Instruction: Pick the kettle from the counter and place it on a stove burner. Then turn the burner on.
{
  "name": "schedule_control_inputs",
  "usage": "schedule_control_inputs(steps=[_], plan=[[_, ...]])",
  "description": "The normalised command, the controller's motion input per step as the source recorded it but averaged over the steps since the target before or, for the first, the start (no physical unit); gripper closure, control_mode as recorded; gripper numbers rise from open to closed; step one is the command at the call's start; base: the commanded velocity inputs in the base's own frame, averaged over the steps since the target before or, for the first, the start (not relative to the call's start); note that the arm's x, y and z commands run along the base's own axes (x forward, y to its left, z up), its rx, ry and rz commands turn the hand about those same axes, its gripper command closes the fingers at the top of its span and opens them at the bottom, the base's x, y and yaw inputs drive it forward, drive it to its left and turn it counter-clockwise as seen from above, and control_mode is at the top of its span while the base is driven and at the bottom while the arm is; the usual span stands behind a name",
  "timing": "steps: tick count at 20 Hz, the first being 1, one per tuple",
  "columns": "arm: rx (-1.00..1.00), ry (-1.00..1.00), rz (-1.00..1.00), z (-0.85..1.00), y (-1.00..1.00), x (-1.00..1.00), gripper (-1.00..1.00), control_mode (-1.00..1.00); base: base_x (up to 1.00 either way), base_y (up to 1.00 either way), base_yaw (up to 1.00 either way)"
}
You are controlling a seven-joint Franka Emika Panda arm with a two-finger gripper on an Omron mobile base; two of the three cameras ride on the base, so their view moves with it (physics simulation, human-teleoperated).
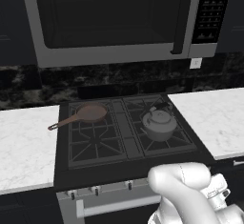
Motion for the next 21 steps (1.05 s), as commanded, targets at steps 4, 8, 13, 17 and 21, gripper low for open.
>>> schedule_control_inputs(steps=[4, 8, 13, 17, 21], plan=[[-0.23, -0.28, 0.13, 0.00, 0.13, 0.18, 1.00, -1.00, 0.00, 0.00, 0.00], [-0.13, -0.07, 0.06, 0.03, 0.15, 0.07, 1.00, -1.00, 0.00, 0.00, 0.00], [0.00, 0.00, 0.00, 0.00, 0.00, 0.00, -1.00, -1.00, 0.00, 0.00, 0.00], [0.01, -0.15, 0.00, 0.14, -0.21, -0.38, -1.00, -1.00, 0.00, 0.00, 0.00], [0.06, -0.26, -0.01, 0.14, -0.67, -0.96, -1.00, -1.00, 0.00, 0.00, 0.00]])
